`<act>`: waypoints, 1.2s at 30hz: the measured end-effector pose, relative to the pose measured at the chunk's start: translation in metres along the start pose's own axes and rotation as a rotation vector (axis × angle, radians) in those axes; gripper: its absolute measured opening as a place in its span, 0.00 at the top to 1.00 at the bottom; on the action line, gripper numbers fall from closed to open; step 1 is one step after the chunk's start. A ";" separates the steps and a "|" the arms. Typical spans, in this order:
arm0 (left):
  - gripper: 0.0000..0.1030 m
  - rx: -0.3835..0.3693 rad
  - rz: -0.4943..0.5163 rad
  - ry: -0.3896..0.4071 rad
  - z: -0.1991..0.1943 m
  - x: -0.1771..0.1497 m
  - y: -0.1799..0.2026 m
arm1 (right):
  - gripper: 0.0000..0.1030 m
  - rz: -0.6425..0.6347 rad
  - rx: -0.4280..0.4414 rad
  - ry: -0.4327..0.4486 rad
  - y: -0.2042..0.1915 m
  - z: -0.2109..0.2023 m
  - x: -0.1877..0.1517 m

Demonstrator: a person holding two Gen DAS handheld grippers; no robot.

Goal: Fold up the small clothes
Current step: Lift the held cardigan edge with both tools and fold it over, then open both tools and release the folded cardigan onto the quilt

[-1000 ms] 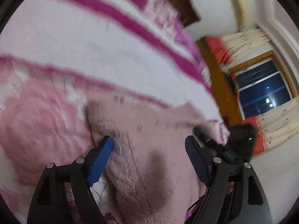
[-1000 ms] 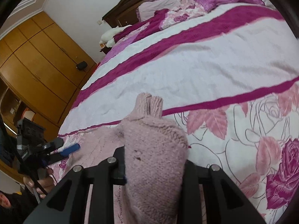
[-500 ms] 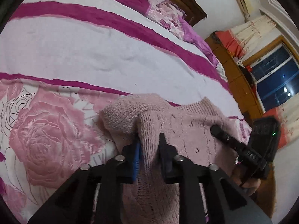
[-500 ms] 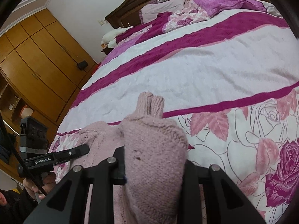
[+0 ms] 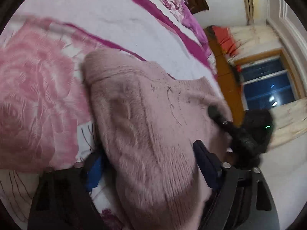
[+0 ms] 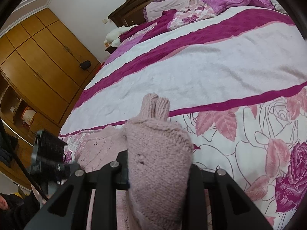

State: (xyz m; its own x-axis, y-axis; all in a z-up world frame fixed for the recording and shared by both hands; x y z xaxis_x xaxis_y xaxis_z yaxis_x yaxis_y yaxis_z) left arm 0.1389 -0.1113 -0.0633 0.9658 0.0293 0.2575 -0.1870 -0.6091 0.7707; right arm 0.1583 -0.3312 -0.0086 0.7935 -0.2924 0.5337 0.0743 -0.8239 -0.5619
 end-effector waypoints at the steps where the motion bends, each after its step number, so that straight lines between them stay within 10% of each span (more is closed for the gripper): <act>1: 0.93 0.008 -0.062 0.034 0.001 0.008 -0.009 | 0.73 0.002 0.002 -0.002 0.000 0.001 0.000; 3: 1.00 -0.051 -0.177 0.053 0.004 0.017 -0.021 | 0.73 0.013 0.005 -0.005 0.001 0.003 0.001; 10: 1.00 0.233 0.226 0.155 -0.010 0.046 0.030 | 0.74 -0.064 0.017 0.037 -0.013 -0.004 0.009; 21: 1.00 0.426 0.399 0.290 -0.013 0.101 0.041 | 0.74 -0.105 -0.015 0.071 -0.005 0.015 0.050; 36: 1.00 0.430 0.380 0.358 0.002 0.191 0.021 | 0.74 -0.179 -0.092 0.071 0.000 0.084 0.143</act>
State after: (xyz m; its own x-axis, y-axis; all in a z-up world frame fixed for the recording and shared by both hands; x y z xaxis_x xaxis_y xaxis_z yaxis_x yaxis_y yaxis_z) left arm 0.3195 -0.1194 0.0008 0.7143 -0.0334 0.6991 -0.3418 -0.8883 0.3068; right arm 0.3223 -0.3322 0.0140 0.7276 -0.1684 0.6650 0.1524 -0.9055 -0.3961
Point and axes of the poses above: each gripper's, at about its wrist camera, not at the fingertips, and z roughly the way its jaws point, y to its right, x to its top, the point moved 8 cm from there along z, roughly the way its jaws point, and after that the axes turned 2 degrees about z, right-handed, at the moved point
